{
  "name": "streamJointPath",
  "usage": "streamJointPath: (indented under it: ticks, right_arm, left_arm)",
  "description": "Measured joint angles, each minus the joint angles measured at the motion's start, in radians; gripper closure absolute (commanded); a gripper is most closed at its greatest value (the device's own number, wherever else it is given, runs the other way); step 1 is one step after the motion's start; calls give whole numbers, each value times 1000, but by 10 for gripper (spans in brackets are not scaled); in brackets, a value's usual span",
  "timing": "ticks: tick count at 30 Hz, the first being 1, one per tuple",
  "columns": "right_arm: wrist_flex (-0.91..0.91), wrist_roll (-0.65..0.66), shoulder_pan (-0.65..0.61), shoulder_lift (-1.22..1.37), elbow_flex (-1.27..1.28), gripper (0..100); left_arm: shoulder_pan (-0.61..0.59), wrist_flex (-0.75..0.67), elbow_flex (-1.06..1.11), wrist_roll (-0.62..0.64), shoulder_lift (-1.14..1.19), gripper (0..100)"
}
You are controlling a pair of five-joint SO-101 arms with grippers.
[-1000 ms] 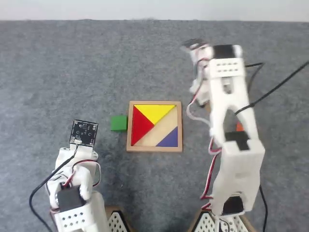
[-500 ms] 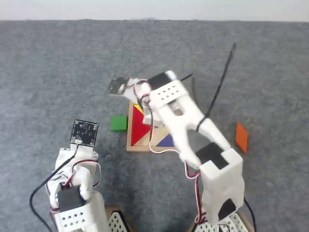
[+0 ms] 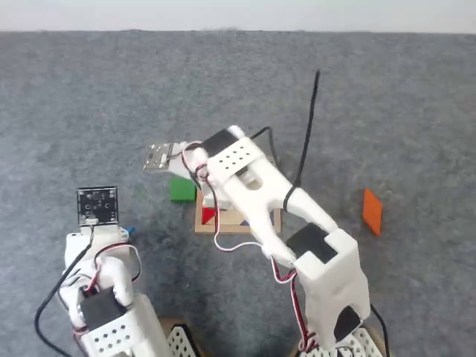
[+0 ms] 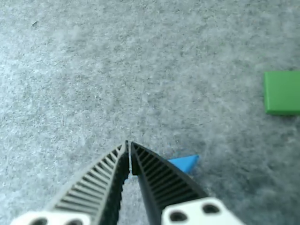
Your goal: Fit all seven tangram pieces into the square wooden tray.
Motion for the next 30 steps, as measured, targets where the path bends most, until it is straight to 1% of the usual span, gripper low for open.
streamJointPath:
  ticks: [4,5,7,9,11,13,16,17,22,26,30]
  right_arm:
    - [0,-12,0,0,21,574]
    - [0,-20,2,0,23,544]
    - [0,-31,-3,0,23,532]
    - [11,-48,-3,0,18,554]
    - [43,-61,-2,0,3,612]
    - [95,-87,-2,-2,-23,708]
    - [143,-130,17,-6,-43,897]
    - [144,-147,35,-6,-44,929]
    - [129,-189,114,-6,-11,920]
    - [26,-216,118,-6,87,919]
    - [-37,-249,121,9,101,918]
  left_arm:
    - [2,0,0,0,0,985]
    - [2,0,0,0,0,985]
    - [2,0,0,0,0,985]
    - [2,0,0,0,0,985]
    - [2,0,0,0,0,985]
    - [2,0,0,0,0,985]
    - [2,0,0,0,0,985]
    - [2,0,0,0,0,985]
    - [2,0,0,0,0,985]
    - [2,0,0,0,0,985]
    - [2,0,0,0,0,985]
